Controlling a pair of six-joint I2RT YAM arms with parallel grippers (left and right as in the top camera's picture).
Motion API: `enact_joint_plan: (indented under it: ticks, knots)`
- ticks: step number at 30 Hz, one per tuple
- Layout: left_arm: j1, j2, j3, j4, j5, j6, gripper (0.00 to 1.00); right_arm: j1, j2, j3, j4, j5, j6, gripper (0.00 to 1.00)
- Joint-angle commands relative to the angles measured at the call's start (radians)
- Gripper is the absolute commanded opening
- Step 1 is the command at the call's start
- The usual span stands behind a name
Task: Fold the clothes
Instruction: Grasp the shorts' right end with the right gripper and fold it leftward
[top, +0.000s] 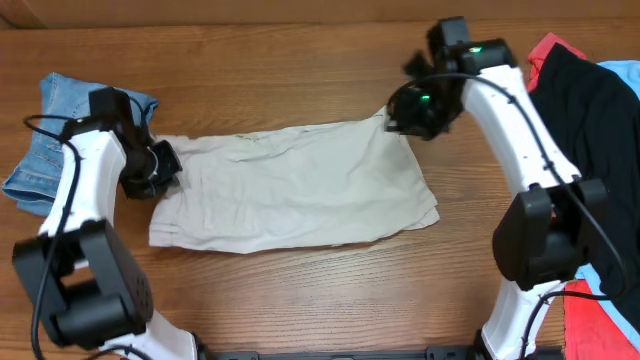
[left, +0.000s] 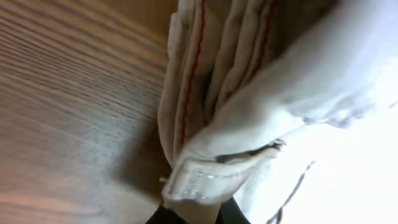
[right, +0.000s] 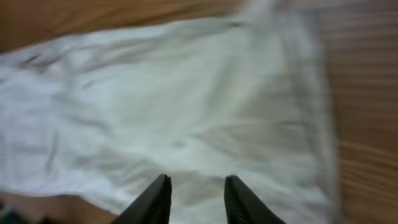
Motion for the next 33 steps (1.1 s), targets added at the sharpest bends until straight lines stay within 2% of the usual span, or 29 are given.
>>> enact_joint_plan:
  ticks: [1,8,15,27,33]
  knots:
    - [-0.016,-0.075,0.050,-0.039,-0.017,0.027,0.04,0.123,0.003,0.010,0.037,-0.172,-0.060,0.32]
    - [-0.016,-0.143,0.087,-0.090,-0.019,0.031,0.04,0.293,0.087,0.005,0.150,-0.172,0.054,0.31]
    - [-0.016,-0.177,0.132,-0.098,-0.012,0.038,0.04,0.422,0.184,0.003,0.177,-0.172,0.070,0.31]
    - [-0.018,-0.178,0.235,-0.187,0.142,0.034,0.04,0.521,0.286,0.003,0.326,-0.181,0.144,0.31]
    - [-0.018,-0.178,0.240,-0.177,0.317,0.013,0.04,0.549,0.287,0.003,0.401,-0.179,0.186,0.30]
